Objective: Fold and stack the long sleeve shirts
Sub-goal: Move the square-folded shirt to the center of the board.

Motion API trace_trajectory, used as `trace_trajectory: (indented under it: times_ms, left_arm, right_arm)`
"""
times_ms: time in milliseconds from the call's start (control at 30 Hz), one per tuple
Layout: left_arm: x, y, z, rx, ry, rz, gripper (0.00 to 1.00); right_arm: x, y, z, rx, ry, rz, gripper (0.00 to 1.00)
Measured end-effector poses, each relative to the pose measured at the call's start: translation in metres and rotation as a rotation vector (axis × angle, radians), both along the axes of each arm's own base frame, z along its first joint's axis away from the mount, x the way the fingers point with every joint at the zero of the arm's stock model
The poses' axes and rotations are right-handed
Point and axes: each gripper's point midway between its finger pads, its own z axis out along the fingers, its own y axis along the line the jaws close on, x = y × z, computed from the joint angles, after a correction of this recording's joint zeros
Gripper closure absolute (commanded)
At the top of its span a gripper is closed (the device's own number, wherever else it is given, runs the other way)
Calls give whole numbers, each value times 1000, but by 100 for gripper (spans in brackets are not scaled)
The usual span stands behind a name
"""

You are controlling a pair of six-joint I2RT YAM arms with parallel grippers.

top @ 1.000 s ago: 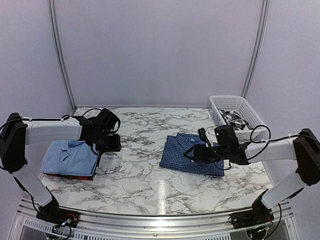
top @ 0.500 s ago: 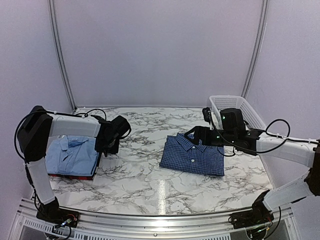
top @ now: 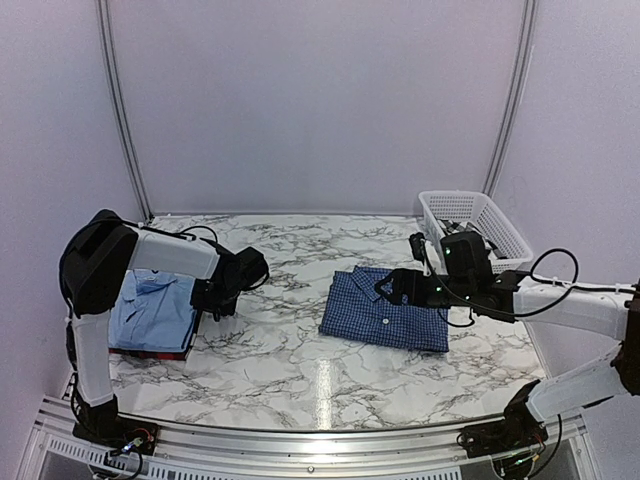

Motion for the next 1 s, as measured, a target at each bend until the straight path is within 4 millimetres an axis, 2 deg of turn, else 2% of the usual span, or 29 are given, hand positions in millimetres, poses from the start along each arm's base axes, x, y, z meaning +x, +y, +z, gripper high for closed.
trace_trajectory:
  times_ms: [133, 300, 533, 800, 1000]
  left_arm:
    - [0, 9, -4, 43, 7, 10, 83]
    - [5, 15, -4, 54, -1, 34, 100]
    - [15, 9, 4, 53, -6, 24, 100]
    - [43, -19, 16, 12, -42, -16, 100]
    - [50, -61, 20, -34, -50, -96, 100]
  right_arm:
    - [-3, -4, -5, -4, 7, -11, 6]
    - [-2, -4, 2, 10, -14, -13, 6]
    - [-3, -4, 4, 16, -25, -11, 6]
    - [-6, -7, 2, 6, -32, -13, 6]
    - [-13, -16, 6, 11, -54, -26, 6]
